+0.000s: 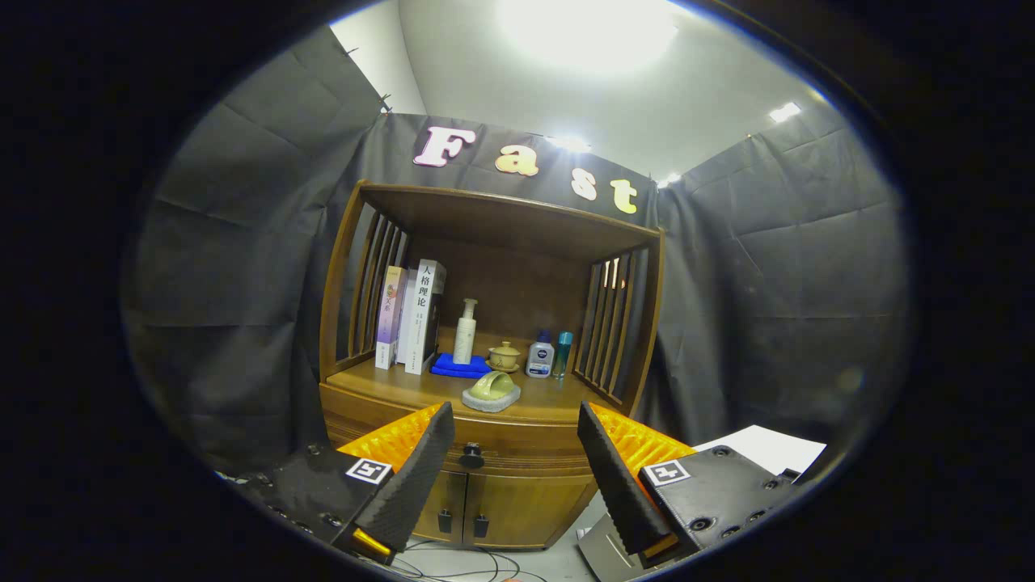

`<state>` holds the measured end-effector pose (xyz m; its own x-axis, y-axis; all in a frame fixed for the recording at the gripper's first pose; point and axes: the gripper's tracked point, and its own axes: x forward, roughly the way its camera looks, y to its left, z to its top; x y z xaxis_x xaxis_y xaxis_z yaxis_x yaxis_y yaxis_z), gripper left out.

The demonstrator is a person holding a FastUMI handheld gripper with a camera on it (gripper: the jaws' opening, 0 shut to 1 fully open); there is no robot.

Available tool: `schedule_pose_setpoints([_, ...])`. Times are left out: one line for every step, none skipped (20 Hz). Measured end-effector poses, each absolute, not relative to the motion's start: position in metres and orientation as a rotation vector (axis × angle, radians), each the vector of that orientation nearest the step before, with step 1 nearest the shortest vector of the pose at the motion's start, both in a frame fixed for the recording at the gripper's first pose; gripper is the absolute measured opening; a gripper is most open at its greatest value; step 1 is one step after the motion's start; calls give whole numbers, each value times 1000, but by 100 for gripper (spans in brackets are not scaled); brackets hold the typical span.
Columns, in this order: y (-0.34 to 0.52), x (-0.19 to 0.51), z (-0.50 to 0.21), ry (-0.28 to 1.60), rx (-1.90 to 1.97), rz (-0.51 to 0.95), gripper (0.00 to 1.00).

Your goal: Pull open the drawer, take out the items inside it, and place them on the countertop above the cabinet.

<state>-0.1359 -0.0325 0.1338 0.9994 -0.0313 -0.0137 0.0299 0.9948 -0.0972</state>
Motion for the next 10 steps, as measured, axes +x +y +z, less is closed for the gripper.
schedule_pose_setpoints([-31, -135, 134, 15, -95, -30, 97])
schedule_pose_setpoints([-31, -136, 135, 14, -96, -31, 97])
schedule_pose_setpoints([-32, -135, 136, 13, -100, -34, 97])
schedule_pose_setpoints([-33, -136, 138, 9, -104, -35, 97])
schedule_pose_setpoints([-32, -135, 140, 3, -108, -35, 97])
schedule_pose_setpoints([-32, -135, 141, 1, -108, -36, 97])
schedule_pose_setpoints([-31, -133, 141, 1, -107, -38, 97])
schedule_pose_setpoints([-33, -134, 142, 3, -108, -45, 97])
schedule_pose_setpoints([-34, -134, 143, 2, -110, -50, 97])
schedule_pose_setpoints([-34, -134, 143, 2, -109, -53, 97])
